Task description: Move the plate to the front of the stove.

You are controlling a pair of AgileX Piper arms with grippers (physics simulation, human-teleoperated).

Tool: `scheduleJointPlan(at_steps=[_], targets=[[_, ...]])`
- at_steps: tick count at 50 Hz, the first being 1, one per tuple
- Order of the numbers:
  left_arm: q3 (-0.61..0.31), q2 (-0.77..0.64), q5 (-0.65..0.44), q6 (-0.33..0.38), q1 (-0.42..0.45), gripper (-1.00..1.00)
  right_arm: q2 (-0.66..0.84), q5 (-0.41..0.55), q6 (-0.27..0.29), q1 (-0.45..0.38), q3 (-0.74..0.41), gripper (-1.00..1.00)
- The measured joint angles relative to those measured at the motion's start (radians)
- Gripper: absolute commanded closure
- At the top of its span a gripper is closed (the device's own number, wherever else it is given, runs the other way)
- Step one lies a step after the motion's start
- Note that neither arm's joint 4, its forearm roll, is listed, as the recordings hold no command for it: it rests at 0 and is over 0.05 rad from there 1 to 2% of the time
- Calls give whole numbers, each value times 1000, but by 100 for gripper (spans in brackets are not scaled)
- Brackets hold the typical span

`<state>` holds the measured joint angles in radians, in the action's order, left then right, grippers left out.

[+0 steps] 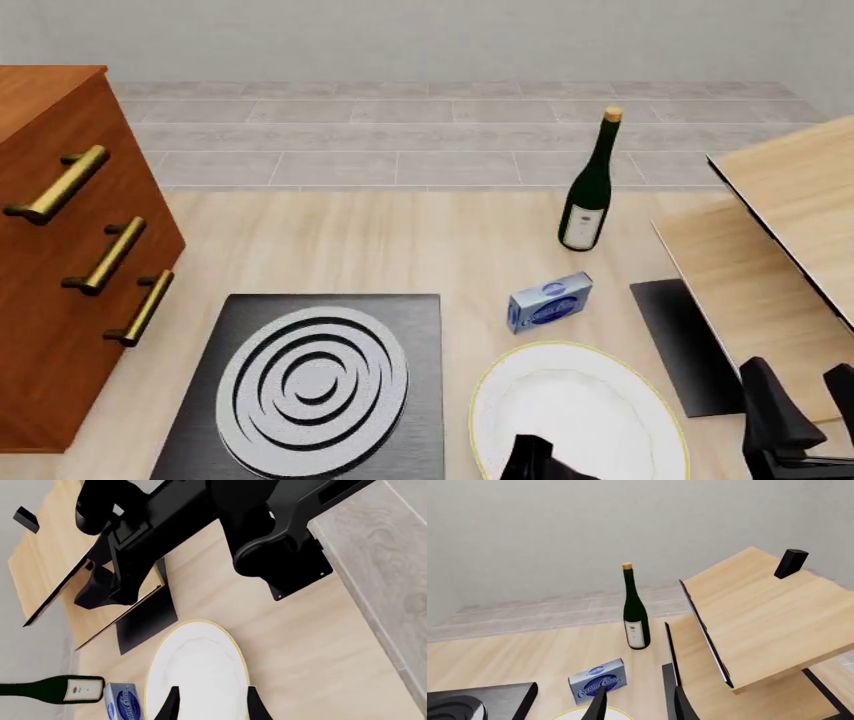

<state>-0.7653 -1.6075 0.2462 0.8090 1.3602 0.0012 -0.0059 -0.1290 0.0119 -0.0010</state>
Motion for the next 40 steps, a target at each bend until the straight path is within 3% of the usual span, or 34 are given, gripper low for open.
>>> scheduleJointPlan(at_steps=[40], targets=[[-24, -137, 36, -30, 23, -100, 0, -2, -20, 7, 0, -100]])
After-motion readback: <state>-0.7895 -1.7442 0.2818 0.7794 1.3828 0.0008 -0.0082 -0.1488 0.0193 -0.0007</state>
